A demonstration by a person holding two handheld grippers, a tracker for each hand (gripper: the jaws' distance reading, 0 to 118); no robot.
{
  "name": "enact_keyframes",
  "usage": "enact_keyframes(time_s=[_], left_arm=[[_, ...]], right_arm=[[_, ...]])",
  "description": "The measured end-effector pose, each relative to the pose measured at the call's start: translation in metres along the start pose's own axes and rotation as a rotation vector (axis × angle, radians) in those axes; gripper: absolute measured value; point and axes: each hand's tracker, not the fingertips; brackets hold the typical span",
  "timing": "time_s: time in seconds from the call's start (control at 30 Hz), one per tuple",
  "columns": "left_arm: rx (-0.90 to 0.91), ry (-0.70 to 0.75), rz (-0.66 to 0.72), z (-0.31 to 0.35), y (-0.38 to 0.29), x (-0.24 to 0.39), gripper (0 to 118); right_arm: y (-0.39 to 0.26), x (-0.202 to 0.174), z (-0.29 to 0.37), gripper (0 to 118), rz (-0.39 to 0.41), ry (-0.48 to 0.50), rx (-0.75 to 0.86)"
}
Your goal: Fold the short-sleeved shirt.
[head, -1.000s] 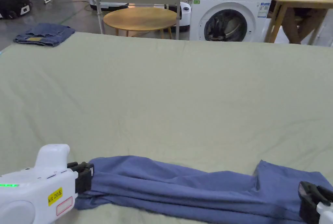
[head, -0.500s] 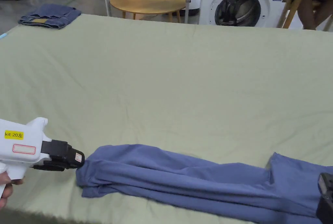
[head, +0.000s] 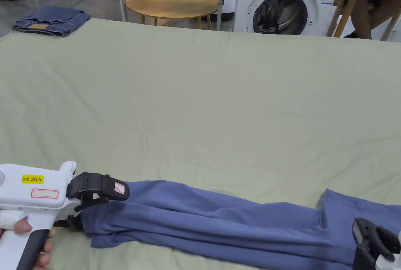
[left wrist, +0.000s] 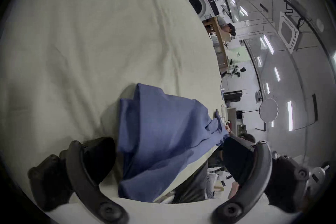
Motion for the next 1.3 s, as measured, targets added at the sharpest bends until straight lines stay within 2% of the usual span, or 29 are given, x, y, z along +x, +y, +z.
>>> enact_keyframes(time_s=[0.13,0.17,0.2,0.23,0.27,0.3,0.4,0.5,0.73,0.87,0.97,1.1,1.3], left_arm=[[-0.017,-0.070,0.069,-0.010,0.001,-0.003,115],[-0.021,-0.064,0.066,-0.012,0.003,-0.004,108],[-0.017,-0.045,0.068,-0.013,0.002,-0.002,80],[-0.007,-0.022,0.066,-0.010,0.002,0.001,17],[0.006,0.027,0.053,-0.006,0.003,0.002,6],[0.018,0.098,0.053,-0.005,0.003,0.000,6],[0.024,0.058,0.077,-0.001,-0.001,-0.002,6],[0.066,0.080,0.069,0.010,-0.004,0.007,6],[0.232,0.156,0.055,0.084,-0.005,0.022,6],[0.281,0.225,-0.026,0.107,-0.012,0.050,6],[0.242,0.283,-0.128,0.091,-0.021,0.089,6],[0.136,0.374,-0.334,0.042,-0.039,0.151,6],[0.006,0.469,-0.493,-0.053,-0.062,0.213,6]], right_arm=[[0.001,0.001,0.000,0,0.003,0.003,0.002],[0.000,0.002,0.000,0,0.001,0.005,0.000],[0.000,0.003,0.000,0,-0.003,0.006,0.001],[0.000,0.002,0.002,0,-0.006,0.007,0.001],[0.000,0.004,0.003,0,-0.008,0.008,0.002],[0.000,0.005,0.004,0,-0.009,0.008,0.004],[0.001,0.007,0.009,0,-0.013,0.013,0.012],[0.003,0.010,0.015,0,-0.014,0.009,0.024],[0.009,0.018,0.023,0,-0.026,0.006,0.065],[0.011,0.017,0.025,0,-0.031,0.009,0.093],[0.012,0.014,0.024,0,-0.026,-0.006,0.110],[0.011,0.013,0.024,0,-0.027,-0.007,0.112],[0.000,0.016,0.031,0,-0.036,0.003,0.095]])
